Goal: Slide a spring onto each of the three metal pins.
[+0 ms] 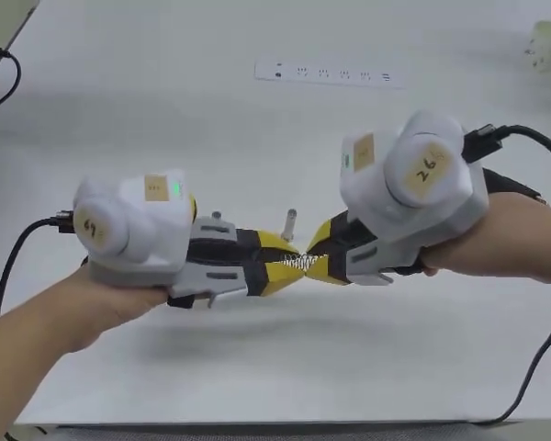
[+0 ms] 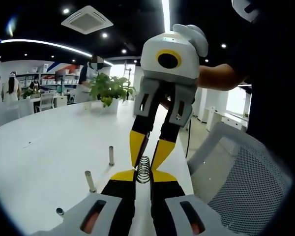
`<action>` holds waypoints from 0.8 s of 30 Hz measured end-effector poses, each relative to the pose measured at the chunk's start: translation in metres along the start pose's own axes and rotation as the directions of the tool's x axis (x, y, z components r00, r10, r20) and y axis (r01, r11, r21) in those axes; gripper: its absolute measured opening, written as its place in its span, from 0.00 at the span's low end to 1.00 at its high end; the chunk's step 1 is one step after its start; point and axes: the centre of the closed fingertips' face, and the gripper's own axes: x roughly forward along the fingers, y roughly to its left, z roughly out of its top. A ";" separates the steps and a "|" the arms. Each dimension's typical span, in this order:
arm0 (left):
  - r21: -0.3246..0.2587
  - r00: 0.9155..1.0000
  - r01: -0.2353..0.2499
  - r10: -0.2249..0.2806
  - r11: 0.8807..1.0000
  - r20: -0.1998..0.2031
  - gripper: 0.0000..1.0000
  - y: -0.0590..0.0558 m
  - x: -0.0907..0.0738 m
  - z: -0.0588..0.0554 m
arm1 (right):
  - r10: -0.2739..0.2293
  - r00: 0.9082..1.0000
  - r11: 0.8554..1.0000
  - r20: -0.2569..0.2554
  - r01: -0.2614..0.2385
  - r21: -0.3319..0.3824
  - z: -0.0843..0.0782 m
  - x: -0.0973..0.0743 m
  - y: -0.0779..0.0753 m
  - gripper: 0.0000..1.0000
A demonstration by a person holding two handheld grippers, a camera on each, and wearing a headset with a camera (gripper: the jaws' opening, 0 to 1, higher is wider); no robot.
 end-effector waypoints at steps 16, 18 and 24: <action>-0.021 1.000 0.010 -0.010 1.000 -0.002 0.02 -0.003 -0.004 -0.001 | -0.001 1.000 0.995 0.011 0.002 -0.098 0.000 0.001 0.007 0.09; -0.022 1.000 0.010 -0.010 1.000 0.000 0.02 -0.003 -0.004 -0.001 | -0.005 1.000 0.996 0.017 0.007 -0.089 0.001 0.000 0.005 0.09; -0.031 1.000 0.007 -0.007 1.000 -0.004 0.02 -0.003 -0.008 -0.001 | -0.017 0.999 0.998 0.033 0.019 -0.055 -0.010 -0.006 0.001 0.13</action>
